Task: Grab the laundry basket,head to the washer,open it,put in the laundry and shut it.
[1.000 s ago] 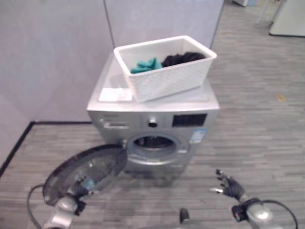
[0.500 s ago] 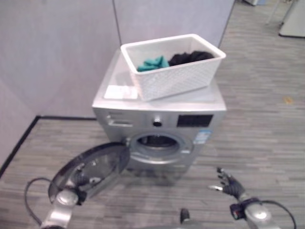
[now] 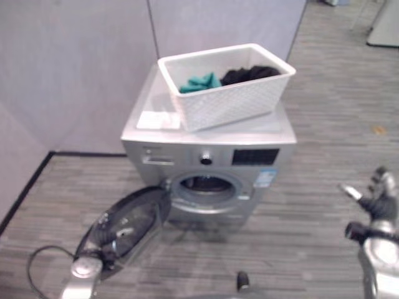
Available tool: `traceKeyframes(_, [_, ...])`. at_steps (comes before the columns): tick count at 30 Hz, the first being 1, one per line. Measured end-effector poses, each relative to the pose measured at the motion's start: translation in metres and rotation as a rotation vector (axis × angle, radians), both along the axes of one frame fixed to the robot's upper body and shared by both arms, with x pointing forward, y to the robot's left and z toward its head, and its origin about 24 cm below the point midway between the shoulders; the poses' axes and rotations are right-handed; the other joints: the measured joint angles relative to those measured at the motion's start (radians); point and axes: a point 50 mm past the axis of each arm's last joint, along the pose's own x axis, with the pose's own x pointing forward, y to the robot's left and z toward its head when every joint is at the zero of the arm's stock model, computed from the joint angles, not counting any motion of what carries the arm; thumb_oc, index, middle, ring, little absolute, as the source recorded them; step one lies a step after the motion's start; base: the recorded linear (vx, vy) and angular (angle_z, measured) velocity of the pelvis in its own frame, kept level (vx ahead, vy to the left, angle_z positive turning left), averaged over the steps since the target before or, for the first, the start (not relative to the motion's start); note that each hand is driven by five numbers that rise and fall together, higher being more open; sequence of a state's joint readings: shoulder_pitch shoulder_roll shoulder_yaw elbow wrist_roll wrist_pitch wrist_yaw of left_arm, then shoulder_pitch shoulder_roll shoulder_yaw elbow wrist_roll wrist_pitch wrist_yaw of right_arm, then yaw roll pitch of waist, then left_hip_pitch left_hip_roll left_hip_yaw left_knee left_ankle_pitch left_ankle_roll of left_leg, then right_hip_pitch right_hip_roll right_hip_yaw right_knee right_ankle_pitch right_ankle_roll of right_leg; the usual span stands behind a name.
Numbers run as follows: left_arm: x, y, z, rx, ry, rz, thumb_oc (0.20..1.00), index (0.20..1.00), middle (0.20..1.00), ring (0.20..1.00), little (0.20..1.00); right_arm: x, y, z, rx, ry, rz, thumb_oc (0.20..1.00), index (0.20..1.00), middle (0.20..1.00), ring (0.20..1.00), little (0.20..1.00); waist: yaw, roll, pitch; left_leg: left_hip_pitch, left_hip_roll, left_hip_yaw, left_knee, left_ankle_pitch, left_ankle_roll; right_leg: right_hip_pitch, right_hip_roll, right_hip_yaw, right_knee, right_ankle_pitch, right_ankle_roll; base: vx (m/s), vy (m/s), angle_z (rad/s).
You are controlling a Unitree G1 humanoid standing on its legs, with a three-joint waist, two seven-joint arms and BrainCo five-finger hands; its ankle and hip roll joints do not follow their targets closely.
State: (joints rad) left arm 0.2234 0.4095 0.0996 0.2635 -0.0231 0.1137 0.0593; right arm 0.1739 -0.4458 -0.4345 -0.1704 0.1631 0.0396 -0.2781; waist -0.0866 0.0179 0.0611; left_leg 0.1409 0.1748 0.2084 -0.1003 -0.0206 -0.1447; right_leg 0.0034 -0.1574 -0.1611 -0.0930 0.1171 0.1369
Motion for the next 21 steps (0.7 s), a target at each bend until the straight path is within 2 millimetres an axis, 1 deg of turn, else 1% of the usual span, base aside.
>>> traceKeyframes(3, [0.005, -0.001, 0.002, 0.003, -0.017, 0.001, 1.0, 1.0, 1.0, 1.0, 1.0, 0.011, 0.007, 0.031, -0.073, -0.158, -0.007, 1.0, 1.0, 1.0, 1.0, 1.0, 0.009, -0.006, -0.007, -0.001, 0.001, -0.003, 0.001, 0.002, -0.002, 0.0, 0.001, -0.003, 0.0, 0.0, 0.0, 0.01, -0.011, 0.01])
traceKeyframes(4, [0.01, -0.002, 0.005, 0.009, -0.032, 0.003, 1.0, 1.0, 1.0, 1.0, 1.0, 0.022, 0.015, 0.053, -0.105, -0.264, 0.009, 1.0, 1.0, 1.0, 1.0, 1.0, 0.021, -0.011, -0.011, 0.0, 0.001, -0.003, 0.001, 0.004, -0.004, 0.001, 0.001, -0.004, 0.0, 0.0, 0.0, 0.04, -0.03, 0.03])
traceKeyframes(6, [0.015, -0.005, 0.006, 0.01, -0.044, -0.008, 1.0, 1.0, 1.0, 1.0, 1.0, 0.027, 0.023, 0.069, -0.118, -0.347, 0.03, 1.0, 1.0, 1.0, 1.0, 1.0, 0.034, -0.016, -0.016, -0.002, 0.003, -0.007, 0.001, 0.004, -0.005, 0.003, 0.002, -0.01, 0.0, 0.0, -0.001, 0.03, -0.013, 0.06])
traceKeyframes(7, [0.017, -0.007, 0.007, 0.01, -0.048, -0.015, 1.0, 1.0, 1.0, 1.0, 1.0, 0.031, 0.03, 0.076, -0.122, -0.393, 0.056, 1.0, 1.0, 1.0, 1.0, 1.0, 0.033, -0.02, -0.018, 0.001, 0.003, -0.012, 0.001, 0.006, -0.007, 0.005, 0.002, -0.018, 0.001, -0.001, -0.001, 0.01, 0.004, 0.14])
traceKeyframes(11, [0.022, -0.011, 0.008, 0.015, -0.062, -0.024, 1.0, 1.0, 1.0, 1.0, 1.0, 0.04, 0.053, 0.088, -0.124, -0.469, 0.152, 1.0, 1.0, 1.0, 1.0, 1.0, 0.055, -0.034, -0.022, -0.01, 0.003, -0.026, 0.01, 0.008, -0.005, 0.007, 0.001, -0.028, 0.006, -0.001, -0.002, 0.01, 0.033, 0.1])
traceKeyframes(14, [0.031, -0.013, 0.014, 0.023, -0.086, -0.044, 1.0, 1.0, 1.0, 1.0, 1.0, 0.048, 0.065, 0.093, -0.103, -0.51, 0.188, 1.0, 1.0, 1.0, 1.0, 1.0, 0.078, -0.049, -0.014, -0.049, 0.004, -0.038, 0.064, -0.01, -0.005, -0.002, -0.003, -0.03, 0.007, 0.001, -0.004, 0.03, 0.163, 0.06])
traceKeyframes(16, [0.037, -0.017, 0.017, 0.021, -0.109, -0.066, 1.0, 1.0, 1.0, 1.0, 1.0, 0.051, 0.069, 0.092, -0.065, -0.531, 0.184, 1.0, 1.0, 1.0, 1.0, 1.0, 0.09, -0.056, -0.003, -0.065, -0.006, -0.041, 0.098, -0.033, 0.02, -0.004, -0.016, -0.032, 0.022, 0.001, -0.005, 0.05, 0.237, 0.05])
traceKeyframes(17, [0.041, -0.021, 0.019, 0.021, -0.12, -0.084, 1.0, 1.0, 1.0, 1.0, 1.0, 0.052, 0.069, 0.092, -0.049, -0.544, 0.172, 1.0, 1.0, 1.0, 1.0, 1.0, 0.094, -0.063, 0.013, -0.083, -0.027, -0.046, 0.14, -0.062, 0.057, -0.017, -0.039, -0.031, 0.061, -0.011, 0.005, 0.08, 0.185, 0.07])
traceKeyframes(18, [0.048, -0.028, 0.021, 0.015, -0.134, -0.112, 1.0, 1.0, 1.0, 1.0, 1.0, 0.052, 0.069, 0.096, -0.052, -0.561, 0.164, 1.0, 1.0, 1.0, 1.0, 1.0, 0.091, -0.059, 0.044, -0.13, -0.057, -0.061, 0.253, -0.113, 0.134, -0.064, -0.074, -0.017, 0.171, -0.03, 0.021, 0.1, 0.149, 0.11])
traceKeyframes(19, [0.053, -0.035, 0.022, 0.007, -0.144, -0.14, 1.0, 1.0, 1.0, 1.0, 1.0, 0.052, 0.07, 0.101, -0.07, -0.579, 0.165, 1.0, 1.0, 1.0, 1.0, 1.0, 0.086, -0.027, 0.071, -0.181, -0.058, -0.082, 0.356, -0.163, 0.171, -0.131, -0.091, 0.001, 0.315, -0.038, 0.032, 0.16, 0.109, 0.16])
traceKeyframes(20, [0.056, -0.038, 0.024, 0.003, -0.154, -0.151, 1.0, 1.0, 1.0, 1.0, 1.0, 0.05, 0.072, 0.104, -0.09, -0.59, 0.163, 1.0, 1.0, 1.0, 1.0, 1.0, 0.076, -0.001, 0.087, -0.207, -0.049, -0.108, 0.407, -0.206, 0.121, -0.203, -0.101, 0.022, 0.448, -0.033, 0.041, 0.21, 0.04, 0.03])
traceKeyframes(21, [0.057, -0.032, 0.027, 0.017, -0.167, -0.14, 1.0, 1.0, 1.0, 1.0, 1.0, 0.048, 0.076, 0.104, -0.074, -0.61, 0.165, 1.0, 1.0, 1.0, 1.0, 1.0, 0.076, -0.004, 0.094, -0.207, -0.066, -0.103, 0.419, -0.215, 0.1, -0.261, -0.129, 0.038, 0.548, -0.018, 0.049, 0.37, -0.077, -0.23])
